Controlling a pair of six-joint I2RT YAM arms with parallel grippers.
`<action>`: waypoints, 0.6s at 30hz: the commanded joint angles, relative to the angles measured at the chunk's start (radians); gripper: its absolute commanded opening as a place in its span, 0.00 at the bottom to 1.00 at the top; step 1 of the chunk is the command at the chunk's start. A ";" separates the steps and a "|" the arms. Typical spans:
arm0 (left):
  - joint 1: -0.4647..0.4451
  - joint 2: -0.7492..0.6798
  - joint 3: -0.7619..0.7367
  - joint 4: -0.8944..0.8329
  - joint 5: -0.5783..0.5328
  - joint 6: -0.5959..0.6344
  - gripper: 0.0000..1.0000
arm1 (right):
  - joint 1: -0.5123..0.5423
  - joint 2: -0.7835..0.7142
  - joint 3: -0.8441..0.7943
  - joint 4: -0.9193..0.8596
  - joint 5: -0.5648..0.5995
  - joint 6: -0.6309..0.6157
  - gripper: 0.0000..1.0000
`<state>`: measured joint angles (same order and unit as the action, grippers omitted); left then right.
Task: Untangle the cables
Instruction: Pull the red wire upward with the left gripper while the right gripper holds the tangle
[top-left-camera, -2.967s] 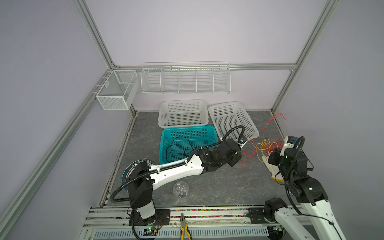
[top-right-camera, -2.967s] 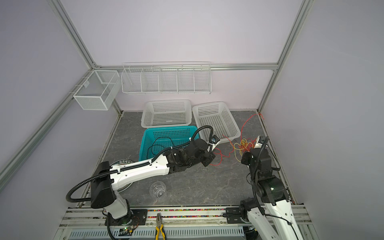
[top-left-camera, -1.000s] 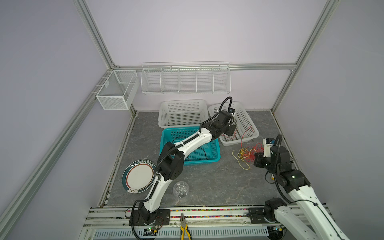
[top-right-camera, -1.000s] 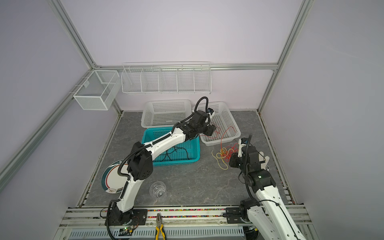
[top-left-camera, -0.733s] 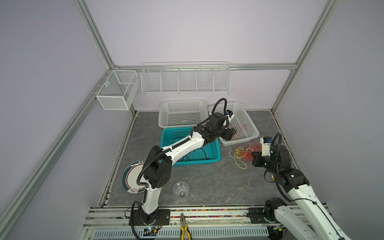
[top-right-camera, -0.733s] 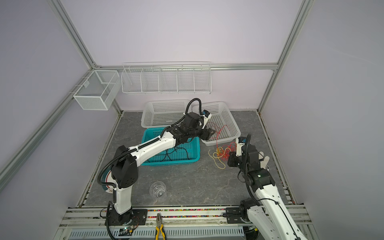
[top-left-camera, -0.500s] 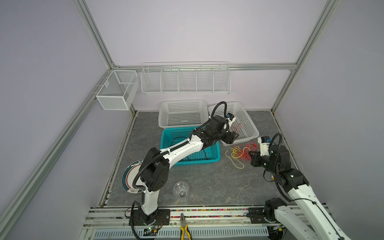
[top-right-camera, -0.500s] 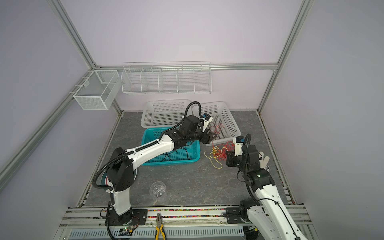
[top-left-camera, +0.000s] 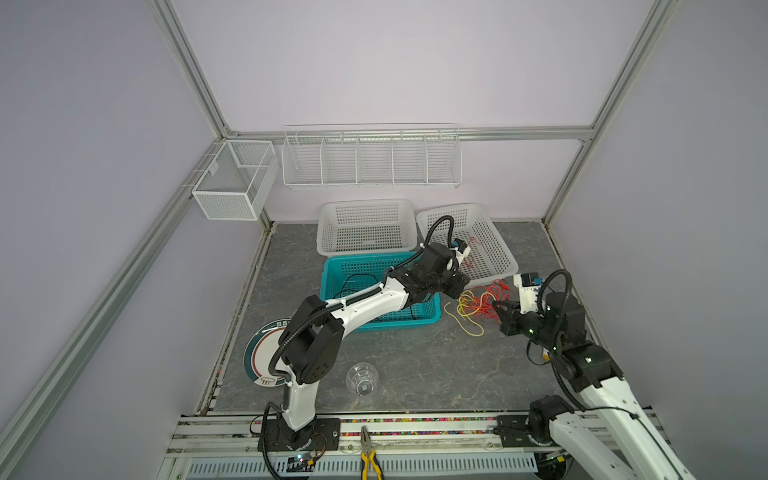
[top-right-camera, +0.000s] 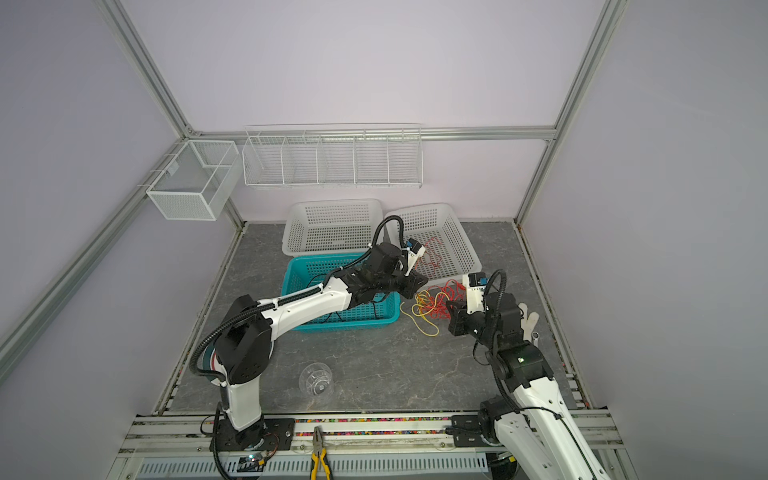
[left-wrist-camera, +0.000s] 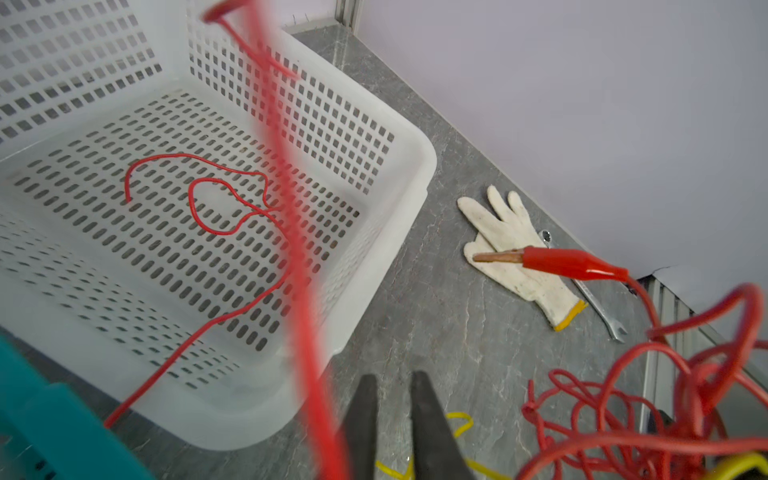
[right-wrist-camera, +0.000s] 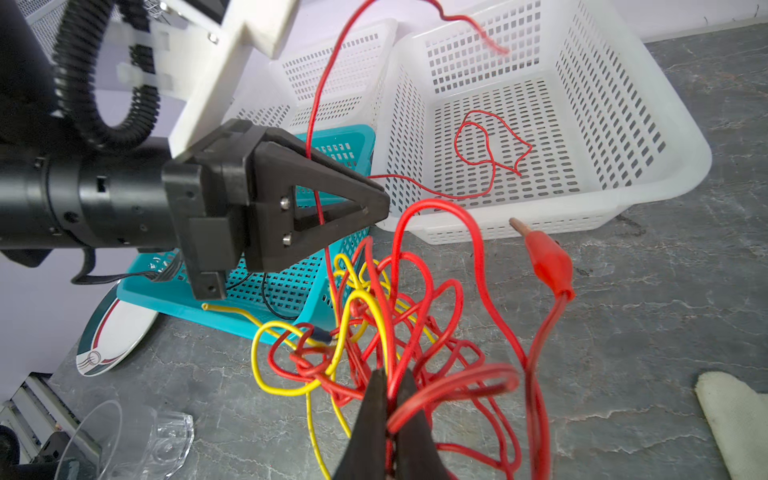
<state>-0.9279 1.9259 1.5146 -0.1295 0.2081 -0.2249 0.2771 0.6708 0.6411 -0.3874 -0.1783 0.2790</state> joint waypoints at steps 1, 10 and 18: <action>-0.015 -0.055 -0.024 0.015 -0.019 -0.003 0.00 | 0.014 0.018 -0.011 0.026 0.022 -0.008 0.06; -0.057 -0.158 -0.103 0.021 -0.132 0.044 0.00 | 0.036 0.106 -0.032 -0.064 0.166 0.032 0.08; -0.058 -0.291 -0.202 0.027 -0.204 0.045 0.00 | 0.036 0.169 -0.059 -0.135 0.312 0.084 0.06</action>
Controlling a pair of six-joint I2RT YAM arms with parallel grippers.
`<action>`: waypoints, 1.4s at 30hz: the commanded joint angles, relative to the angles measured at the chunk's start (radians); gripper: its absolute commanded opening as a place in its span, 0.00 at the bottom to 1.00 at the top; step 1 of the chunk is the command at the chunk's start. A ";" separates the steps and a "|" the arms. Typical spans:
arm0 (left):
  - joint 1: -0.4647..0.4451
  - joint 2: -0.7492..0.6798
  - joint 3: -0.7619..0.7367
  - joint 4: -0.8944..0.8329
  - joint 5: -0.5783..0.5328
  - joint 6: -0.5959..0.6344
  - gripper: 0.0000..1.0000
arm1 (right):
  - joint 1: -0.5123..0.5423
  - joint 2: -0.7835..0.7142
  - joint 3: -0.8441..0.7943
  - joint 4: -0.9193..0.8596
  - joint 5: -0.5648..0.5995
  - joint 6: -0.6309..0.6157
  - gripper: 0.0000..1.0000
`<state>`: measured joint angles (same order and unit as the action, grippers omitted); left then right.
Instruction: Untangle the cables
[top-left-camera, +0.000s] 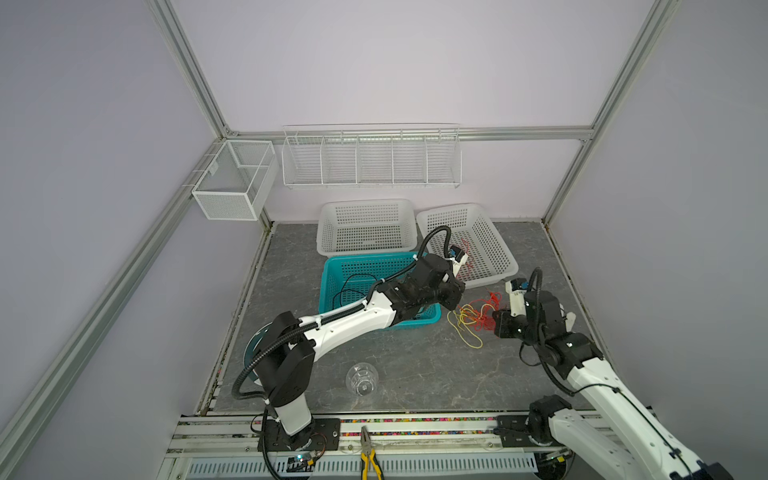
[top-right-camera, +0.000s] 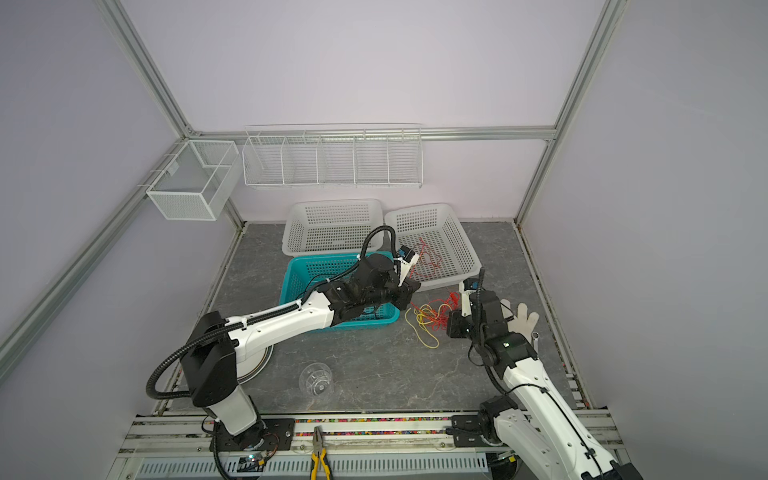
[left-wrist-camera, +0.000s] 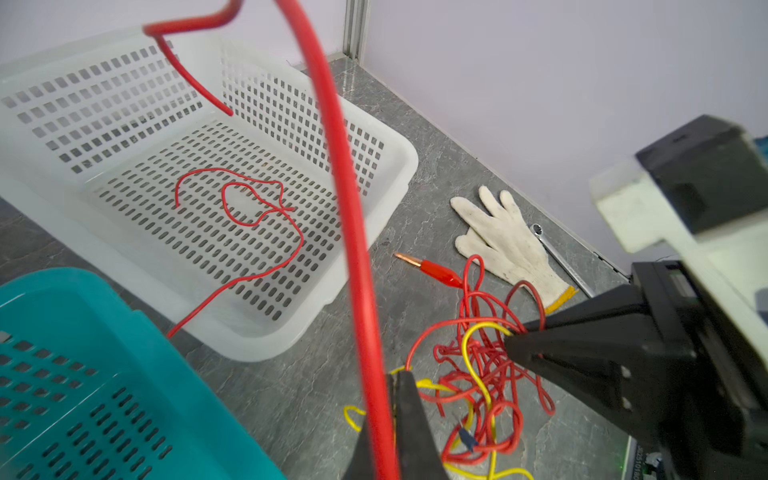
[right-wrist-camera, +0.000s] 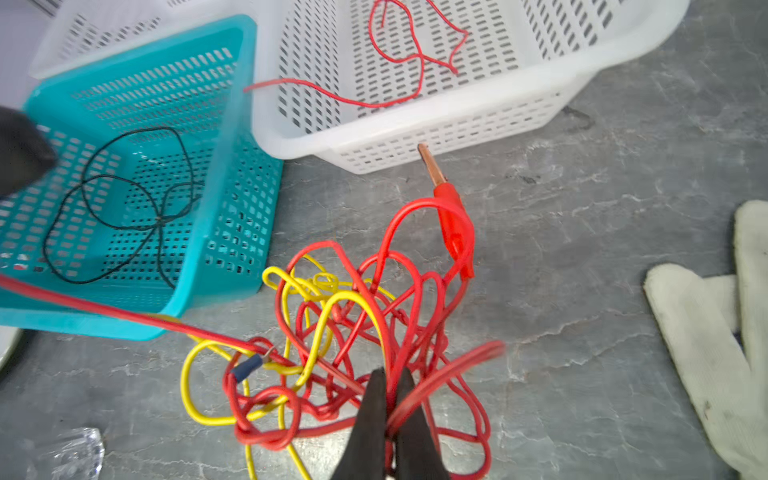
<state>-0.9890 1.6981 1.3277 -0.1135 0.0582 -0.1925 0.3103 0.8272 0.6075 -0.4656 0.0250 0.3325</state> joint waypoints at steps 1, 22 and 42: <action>0.003 -0.084 -0.026 0.006 -0.069 0.015 0.00 | 0.004 0.018 -0.028 -0.063 0.131 0.040 0.06; 0.003 -0.441 -0.123 -0.096 -0.411 0.138 0.00 | -0.008 0.065 -0.011 -0.153 0.261 0.131 0.08; 0.064 -0.693 -0.228 -0.146 -0.531 0.189 0.00 | -0.034 0.157 0.044 -0.168 0.219 0.142 0.10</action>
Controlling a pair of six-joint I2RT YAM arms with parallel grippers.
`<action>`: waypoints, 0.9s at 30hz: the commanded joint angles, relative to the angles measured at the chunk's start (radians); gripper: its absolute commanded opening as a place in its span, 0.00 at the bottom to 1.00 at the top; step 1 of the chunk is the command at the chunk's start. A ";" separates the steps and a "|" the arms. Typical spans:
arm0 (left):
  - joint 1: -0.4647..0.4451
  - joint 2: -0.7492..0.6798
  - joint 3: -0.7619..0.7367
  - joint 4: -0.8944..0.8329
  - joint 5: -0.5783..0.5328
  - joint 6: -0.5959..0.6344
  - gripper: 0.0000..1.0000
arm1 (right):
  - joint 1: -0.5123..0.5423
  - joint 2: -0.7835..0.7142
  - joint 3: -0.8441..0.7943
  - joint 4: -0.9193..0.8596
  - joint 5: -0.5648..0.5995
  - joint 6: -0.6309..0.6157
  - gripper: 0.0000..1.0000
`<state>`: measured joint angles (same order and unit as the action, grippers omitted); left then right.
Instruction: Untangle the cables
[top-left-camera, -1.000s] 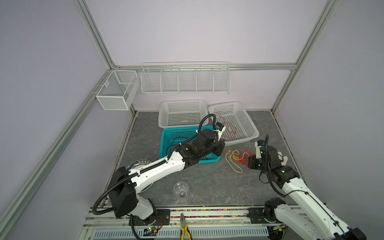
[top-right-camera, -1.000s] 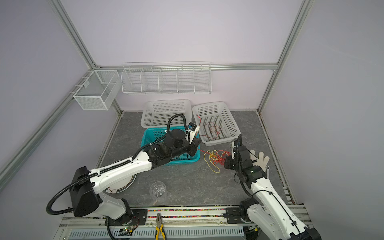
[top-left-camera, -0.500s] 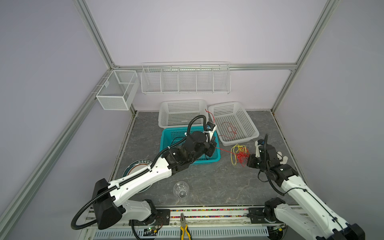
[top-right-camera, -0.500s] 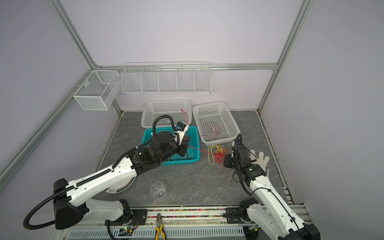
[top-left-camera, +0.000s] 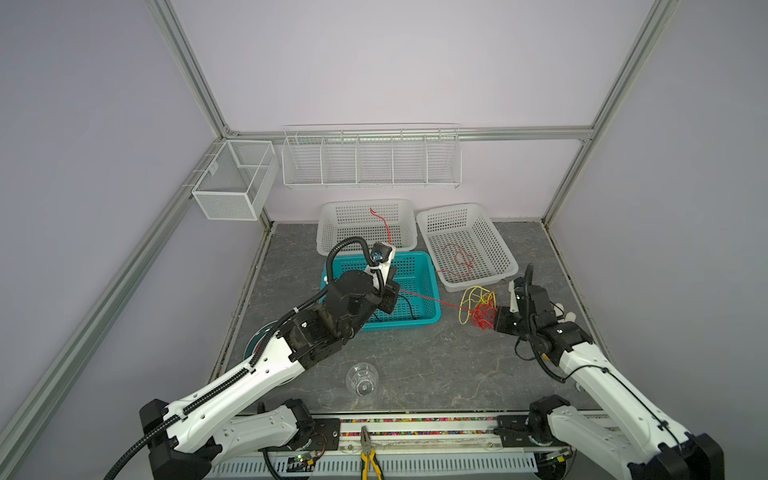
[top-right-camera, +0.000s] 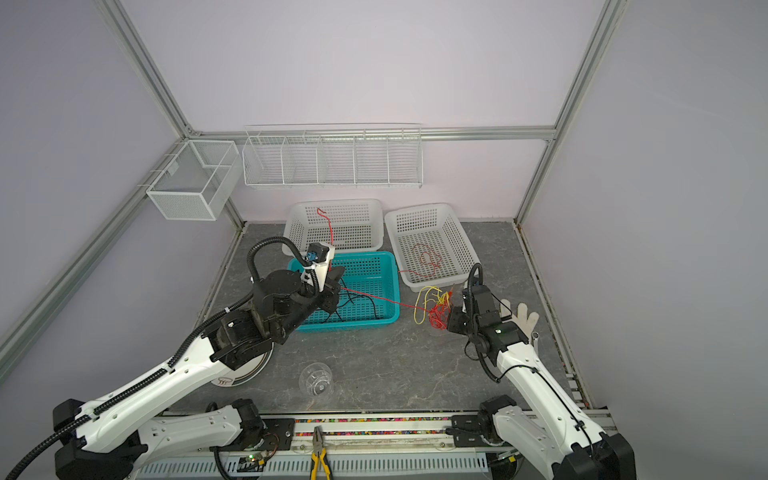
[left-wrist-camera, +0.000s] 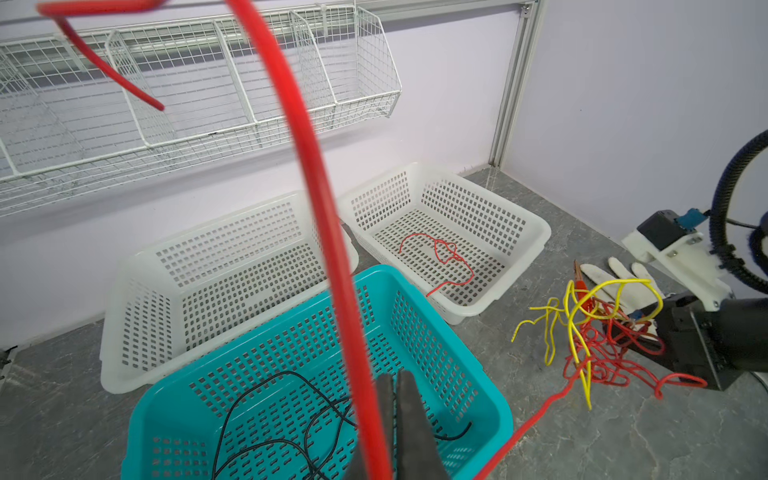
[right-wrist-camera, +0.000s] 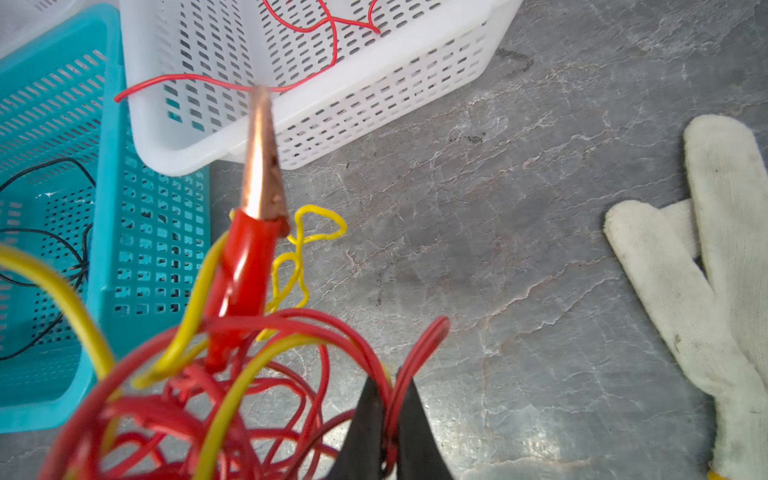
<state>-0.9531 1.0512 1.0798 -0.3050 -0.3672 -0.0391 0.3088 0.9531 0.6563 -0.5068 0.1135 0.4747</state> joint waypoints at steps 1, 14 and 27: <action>0.028 -0.046 0.024 0.043 -0.122 0.041 0.00 | -0.032 0.045 -0.004 -0.128 0.138 -0.001 0.11; 0.078 -0.194 0.085 -0.104 -0.347 0.127 0.00 | -0.055 0.171 0.039 -0.129 0.139 -0.014 0.13; 0.079 -0.242 0.043 -0.048 -0.239 0.121 0.00 | -0.066 0.210 0.088 -0.170 0.109 -0.035 0.18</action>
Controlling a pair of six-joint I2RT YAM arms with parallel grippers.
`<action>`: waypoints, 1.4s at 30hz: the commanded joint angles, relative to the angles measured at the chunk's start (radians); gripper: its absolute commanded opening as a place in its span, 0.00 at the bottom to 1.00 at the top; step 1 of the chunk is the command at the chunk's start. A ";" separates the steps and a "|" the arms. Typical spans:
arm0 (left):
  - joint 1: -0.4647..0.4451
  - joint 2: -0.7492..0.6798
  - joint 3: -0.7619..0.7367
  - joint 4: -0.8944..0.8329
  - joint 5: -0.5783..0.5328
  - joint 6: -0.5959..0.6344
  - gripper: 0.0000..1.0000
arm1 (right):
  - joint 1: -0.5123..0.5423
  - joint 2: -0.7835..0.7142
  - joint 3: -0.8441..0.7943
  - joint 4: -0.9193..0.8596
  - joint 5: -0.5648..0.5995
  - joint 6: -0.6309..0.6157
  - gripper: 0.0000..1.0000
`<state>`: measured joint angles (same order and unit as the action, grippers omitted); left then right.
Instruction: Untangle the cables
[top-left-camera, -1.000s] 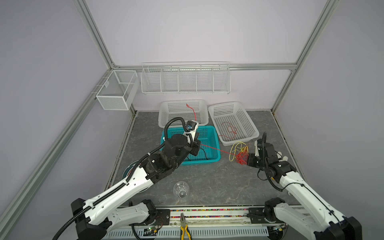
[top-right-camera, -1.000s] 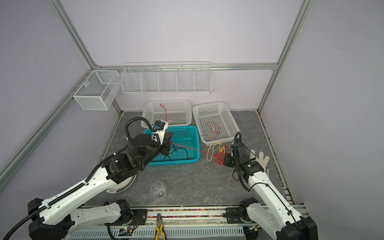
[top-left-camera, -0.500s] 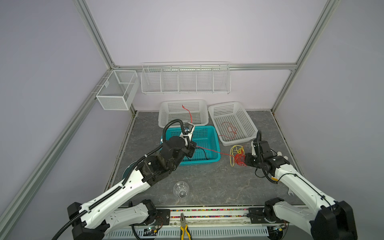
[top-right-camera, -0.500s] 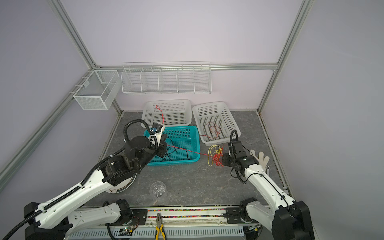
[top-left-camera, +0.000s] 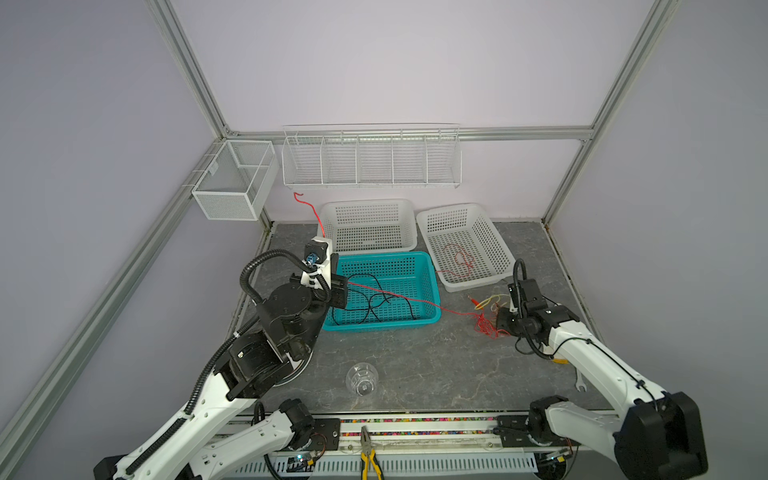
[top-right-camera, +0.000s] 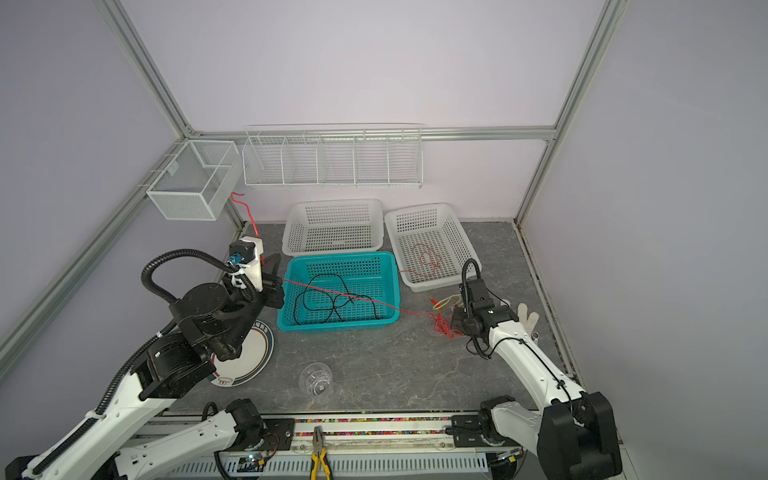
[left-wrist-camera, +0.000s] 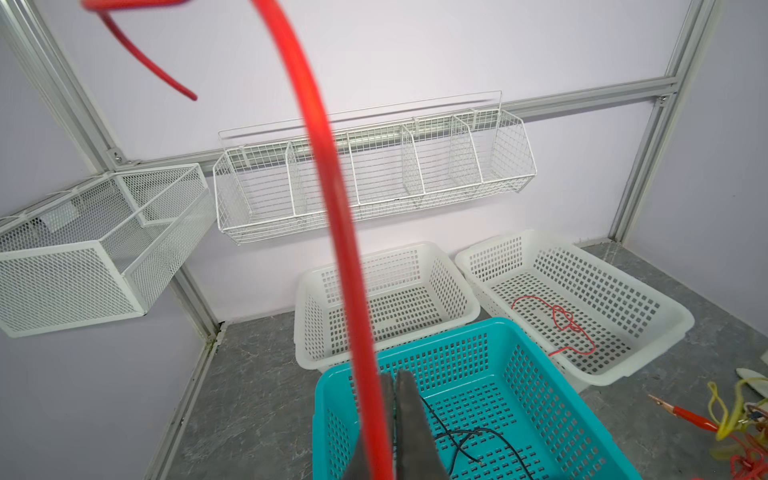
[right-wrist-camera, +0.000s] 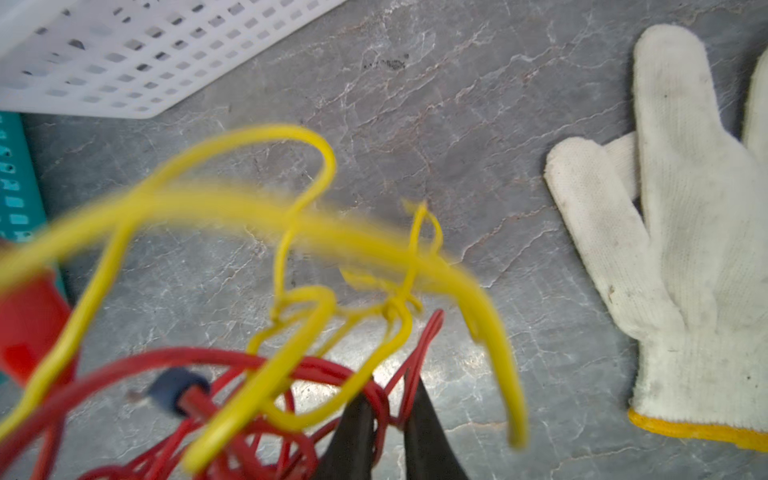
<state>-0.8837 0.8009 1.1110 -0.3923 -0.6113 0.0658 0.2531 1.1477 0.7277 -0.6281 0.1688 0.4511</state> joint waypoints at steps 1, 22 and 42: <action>0.009 0.018 0.014 0.042 0.002 0.021 0.00 | -0.010 0.017 0.016 -0.049 0.053 -0.011 0.20; 0.009 0.195 0.027 0.146 0.292 -0.065 0.00 | 0.027 -0.115 0.041 0.092 -0.147 -0.125 0.46; 0.008 0.310 0.073 0.165 0.340 -0.088 0.00 | 0.319 -0.171 0.023 0.340 -0.507 -0.298 0.67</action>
<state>-0.8814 1.0931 1.1439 -0.2432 -0.2863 -0.0074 0.5549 1.0111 0.7719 -0.3382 -0.2710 0.1883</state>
